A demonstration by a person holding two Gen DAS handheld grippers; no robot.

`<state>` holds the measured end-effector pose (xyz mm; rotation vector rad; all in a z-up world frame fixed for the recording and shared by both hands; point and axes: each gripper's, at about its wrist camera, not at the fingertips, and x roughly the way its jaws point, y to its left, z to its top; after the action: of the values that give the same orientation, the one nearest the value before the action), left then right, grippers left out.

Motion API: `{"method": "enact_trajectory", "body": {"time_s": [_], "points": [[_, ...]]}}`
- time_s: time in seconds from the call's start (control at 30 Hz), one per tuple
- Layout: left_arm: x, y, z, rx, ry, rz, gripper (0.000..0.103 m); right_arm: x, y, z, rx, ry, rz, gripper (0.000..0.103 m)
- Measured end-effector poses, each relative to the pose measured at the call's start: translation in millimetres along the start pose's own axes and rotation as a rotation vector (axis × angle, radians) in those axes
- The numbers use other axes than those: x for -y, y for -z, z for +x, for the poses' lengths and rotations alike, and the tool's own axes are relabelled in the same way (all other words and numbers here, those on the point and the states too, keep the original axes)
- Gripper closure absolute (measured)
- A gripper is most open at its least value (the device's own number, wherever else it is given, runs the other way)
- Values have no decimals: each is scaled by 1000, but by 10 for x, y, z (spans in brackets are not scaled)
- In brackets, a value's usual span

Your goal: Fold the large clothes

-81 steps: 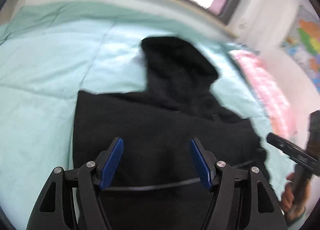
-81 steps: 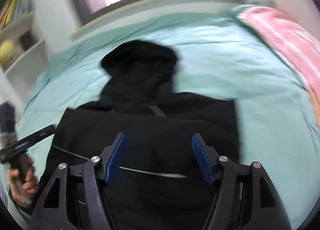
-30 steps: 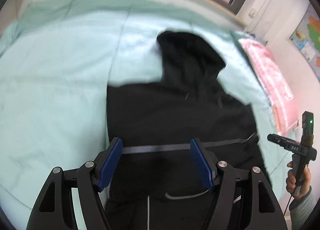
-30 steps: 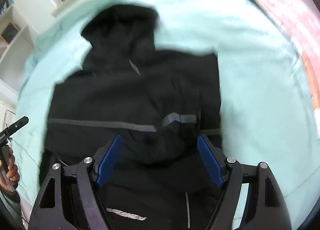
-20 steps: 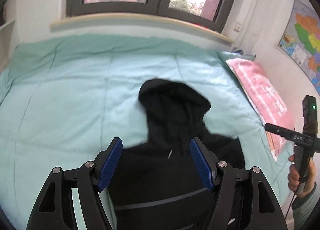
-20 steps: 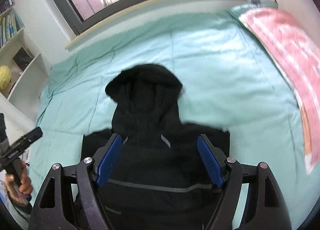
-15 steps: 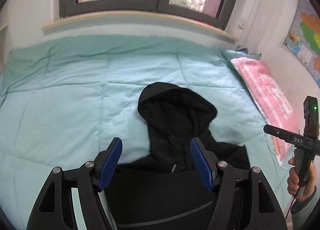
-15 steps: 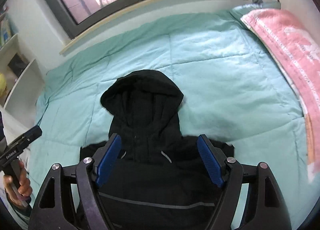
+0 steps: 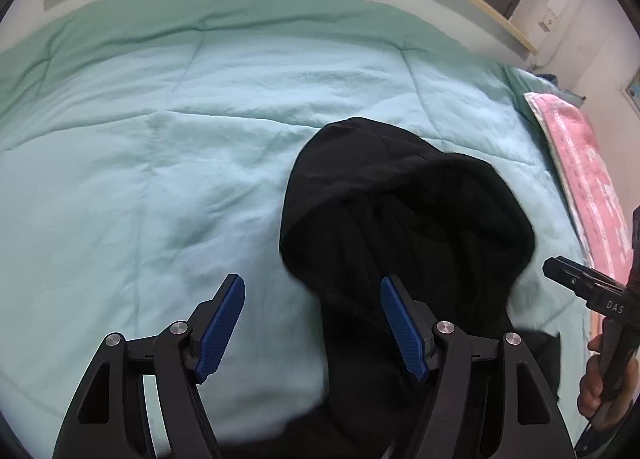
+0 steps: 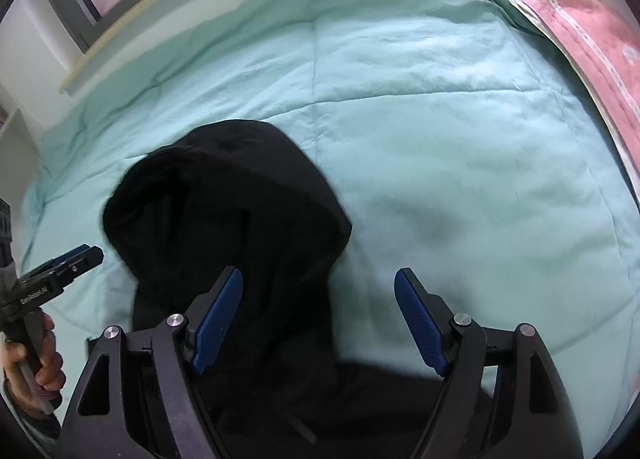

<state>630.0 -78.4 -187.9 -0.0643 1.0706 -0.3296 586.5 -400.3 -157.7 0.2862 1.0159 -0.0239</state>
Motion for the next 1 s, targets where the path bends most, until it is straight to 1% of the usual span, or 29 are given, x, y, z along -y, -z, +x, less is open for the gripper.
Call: {"method": "enact_trajectory", "body": {"time_s": [0.1,0.13,0.17,0.2,0.23,0.3,0.33,0.37,0.4,0.43,0.47,0.5,0.53,0.57,0.6,0.63,0.67,0.7,0.73,0.77,0.8,0.83,0.87,0.93,0.97,1.0], "points": [[-57,-110,338,-34,-60,-22,31,-2,-145,328,-41,-1,-6,22],[-99,-144,431,-45,-70,-40,32,-10,-179,441,-62,9,-15,32],[-166,-184,507,-47,-58,-69,51,-18,-206,533,-83,15,-29,73],[-219,-220,537,-53,-21,-85,94,-17,-233,549,-67,56,-30,91],[-275,-265,536,-65,29,-104,94,11,-263,465,-21,69,-14,94],[-421,-333,245,18,155,-158,94,68,-294,175,73,13,19,95],[-490,-338,106,47,221,-182,94,67,-285,23,111,1,8,95],[-561,-301,-76,82,302,-207,93,57,-256,-69,135,-7,-11,96],[-609,-245,-185,101,347,-210,91,61,-191,-143,157,-11,-39,96],[-631,-170,-216,96,361,-195,91,75,-143,-136,155,-6,-48,96],[-640,-94,-163,69,336,-177,90,117,-98,-81,137,-10,-50,96],[-647,-17,-31,23,284,-159,89,177,-53,41,103,-27,-41,96],[-680,94,261,-70,207,-148,88,266,-10,216,61,-40,-15,94],[-739,183,550,-163,168,-146,87,335,19,388,17,-50,7,91],[-802,277,809,-239,182,-161,87,400,56,626,-52,-60,24,91],[-908,348,930,-217,253,-217,87,466,105,868,-119,-72,46,87],[-960,343,917,-205,284,-247,87,518,143,1020,-160,-91,72,84],[-979,315,862,-203,299,-258,86,563,149,1089,-180,-114,98,84],[-963,295,777,-189,294,-240,84,589,120,1052,-183,-137,111,82],[-915,282,629,-161,275,-189,77,587,86,960,-178,-159,104,75],[-872,284,505,-140,245,-145,65,570,70,868,-170,-162,81,74],[-830,294,363,-116,205,-100,58,541,63,738,-160,-153,37,69],[-796,307,184,-87,176,-64,48,511,69,627,-154,-142,-5,59],[-756,296,-112,-43,185,-39,47,432,123,367,-142,-123,-78,50],[-744,234,-265,-10,202,-37,47,393,134,260,-131,-123,-103,50],[-700,186,-388,23,217,-35,45,325,121,103,-101,-131,-129,50]]}}
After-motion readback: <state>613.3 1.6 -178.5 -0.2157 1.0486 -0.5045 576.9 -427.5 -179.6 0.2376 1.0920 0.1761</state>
